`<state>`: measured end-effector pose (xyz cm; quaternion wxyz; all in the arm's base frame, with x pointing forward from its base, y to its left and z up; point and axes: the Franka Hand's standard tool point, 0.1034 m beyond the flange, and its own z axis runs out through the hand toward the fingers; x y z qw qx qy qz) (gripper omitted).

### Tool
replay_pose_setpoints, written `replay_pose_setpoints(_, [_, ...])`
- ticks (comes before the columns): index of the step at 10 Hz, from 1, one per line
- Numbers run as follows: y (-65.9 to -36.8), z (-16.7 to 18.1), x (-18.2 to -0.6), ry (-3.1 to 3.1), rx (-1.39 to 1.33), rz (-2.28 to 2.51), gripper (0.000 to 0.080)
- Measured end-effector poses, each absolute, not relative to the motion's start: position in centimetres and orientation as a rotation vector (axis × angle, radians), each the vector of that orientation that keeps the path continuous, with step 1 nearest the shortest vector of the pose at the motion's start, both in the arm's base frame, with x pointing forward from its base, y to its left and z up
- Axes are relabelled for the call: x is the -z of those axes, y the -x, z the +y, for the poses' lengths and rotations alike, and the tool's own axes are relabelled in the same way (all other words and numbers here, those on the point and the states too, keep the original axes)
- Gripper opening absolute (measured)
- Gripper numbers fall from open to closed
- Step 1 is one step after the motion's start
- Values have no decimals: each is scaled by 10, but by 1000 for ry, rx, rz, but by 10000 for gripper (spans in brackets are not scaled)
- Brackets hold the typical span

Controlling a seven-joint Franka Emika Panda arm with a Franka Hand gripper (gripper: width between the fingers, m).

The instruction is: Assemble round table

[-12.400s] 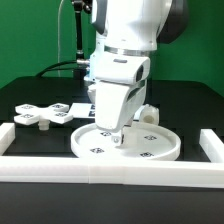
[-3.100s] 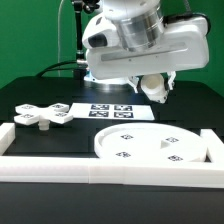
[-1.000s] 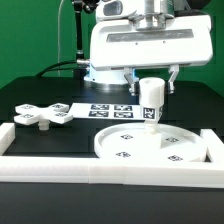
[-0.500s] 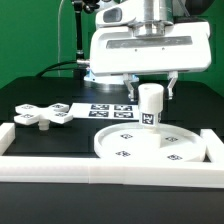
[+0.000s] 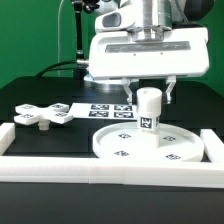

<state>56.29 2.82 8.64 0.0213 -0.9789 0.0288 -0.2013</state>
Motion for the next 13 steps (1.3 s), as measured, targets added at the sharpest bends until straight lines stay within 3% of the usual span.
replay_pose_setpoints(3, [-564, 28, -86, 3034, 635, 86, 409])
replay_pose_setpoints(5, [-564, 28, -86, 3035, 632, 85, 608])
replay_pose_setpoints(9, [-564, 27, -93, 3032, 635, 89, 647])
replay_pose_setpoints(13, [-569, 28, -119, 3018, 568, 91, 648])
